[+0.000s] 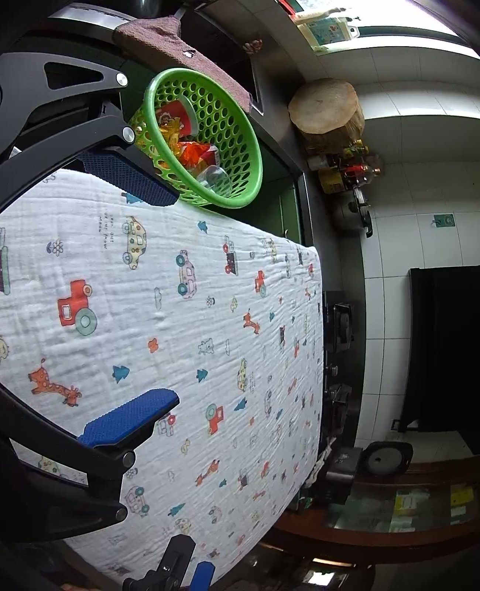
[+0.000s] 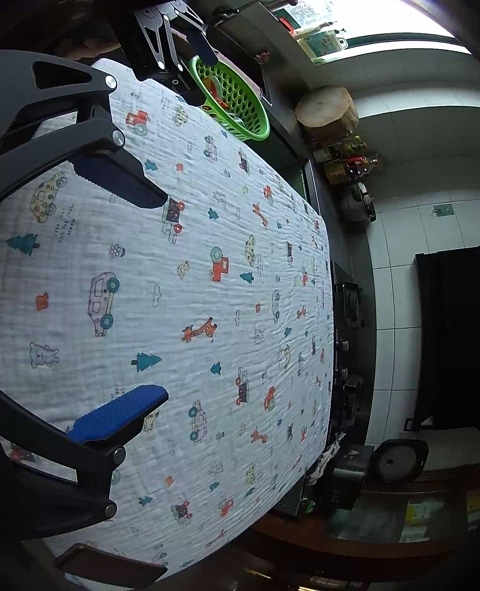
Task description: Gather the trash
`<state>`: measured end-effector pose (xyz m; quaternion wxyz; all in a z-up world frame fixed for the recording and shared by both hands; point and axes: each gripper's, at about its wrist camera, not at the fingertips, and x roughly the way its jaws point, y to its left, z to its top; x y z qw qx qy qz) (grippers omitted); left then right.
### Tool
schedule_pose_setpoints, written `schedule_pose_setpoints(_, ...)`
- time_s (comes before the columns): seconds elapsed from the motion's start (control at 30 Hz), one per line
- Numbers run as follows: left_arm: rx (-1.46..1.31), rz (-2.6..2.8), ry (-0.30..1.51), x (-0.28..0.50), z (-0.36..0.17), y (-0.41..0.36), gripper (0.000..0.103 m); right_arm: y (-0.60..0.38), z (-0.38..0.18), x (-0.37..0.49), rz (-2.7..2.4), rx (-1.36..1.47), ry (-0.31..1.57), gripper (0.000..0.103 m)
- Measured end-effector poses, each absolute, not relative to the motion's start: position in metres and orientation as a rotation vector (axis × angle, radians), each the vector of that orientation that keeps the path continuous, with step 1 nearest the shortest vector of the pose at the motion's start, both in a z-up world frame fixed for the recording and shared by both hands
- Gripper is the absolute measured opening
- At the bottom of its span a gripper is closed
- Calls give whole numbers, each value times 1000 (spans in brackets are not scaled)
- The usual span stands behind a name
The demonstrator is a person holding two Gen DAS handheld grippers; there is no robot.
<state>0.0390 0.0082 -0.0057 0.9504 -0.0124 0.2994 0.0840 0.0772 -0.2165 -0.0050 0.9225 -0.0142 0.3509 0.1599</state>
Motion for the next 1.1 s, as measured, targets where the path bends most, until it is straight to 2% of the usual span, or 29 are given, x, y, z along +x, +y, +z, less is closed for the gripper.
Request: schedule_pose_setpoints(1.1, 47, 139, 635, 41, -6, -29, 98, -250, -3, 70, 313, 18, 688, 94)
